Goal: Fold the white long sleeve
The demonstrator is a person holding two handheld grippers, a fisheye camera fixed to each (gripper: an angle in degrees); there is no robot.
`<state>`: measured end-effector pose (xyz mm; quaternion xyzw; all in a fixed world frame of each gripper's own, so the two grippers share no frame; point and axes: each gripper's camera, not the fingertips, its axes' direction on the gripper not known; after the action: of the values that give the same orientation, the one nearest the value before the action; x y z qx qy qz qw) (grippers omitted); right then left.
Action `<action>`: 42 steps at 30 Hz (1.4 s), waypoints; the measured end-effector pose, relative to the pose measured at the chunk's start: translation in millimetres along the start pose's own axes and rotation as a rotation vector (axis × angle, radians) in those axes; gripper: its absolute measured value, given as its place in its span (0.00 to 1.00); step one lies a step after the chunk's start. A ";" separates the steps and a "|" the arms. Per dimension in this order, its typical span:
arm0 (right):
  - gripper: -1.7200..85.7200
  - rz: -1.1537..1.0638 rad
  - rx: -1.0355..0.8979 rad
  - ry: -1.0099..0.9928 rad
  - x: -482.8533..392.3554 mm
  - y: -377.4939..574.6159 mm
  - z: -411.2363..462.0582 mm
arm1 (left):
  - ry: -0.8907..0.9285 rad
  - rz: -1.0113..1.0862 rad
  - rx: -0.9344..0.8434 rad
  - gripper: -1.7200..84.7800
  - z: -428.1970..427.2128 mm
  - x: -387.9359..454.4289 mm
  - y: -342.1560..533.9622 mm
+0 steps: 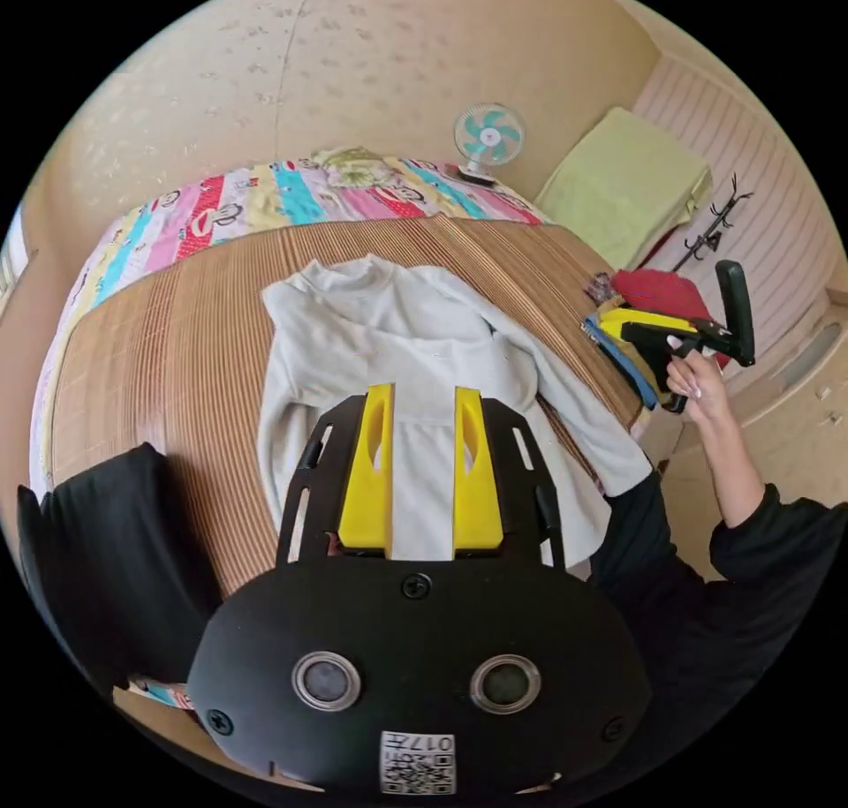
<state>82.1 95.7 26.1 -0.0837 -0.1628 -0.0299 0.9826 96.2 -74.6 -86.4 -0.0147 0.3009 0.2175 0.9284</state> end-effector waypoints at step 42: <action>0.06 -0.121 -0.221 -0.062 94.9 69.1 -52.1 | -0.042 -0.476 -0.183 0.07 -154.2 -184.8 202.3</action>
<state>194.1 151.6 -2.4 -0.1822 -0.1937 -0.1043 0.9583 -206.4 11.1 -87.2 -0.1644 0.2489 0.0195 0.9543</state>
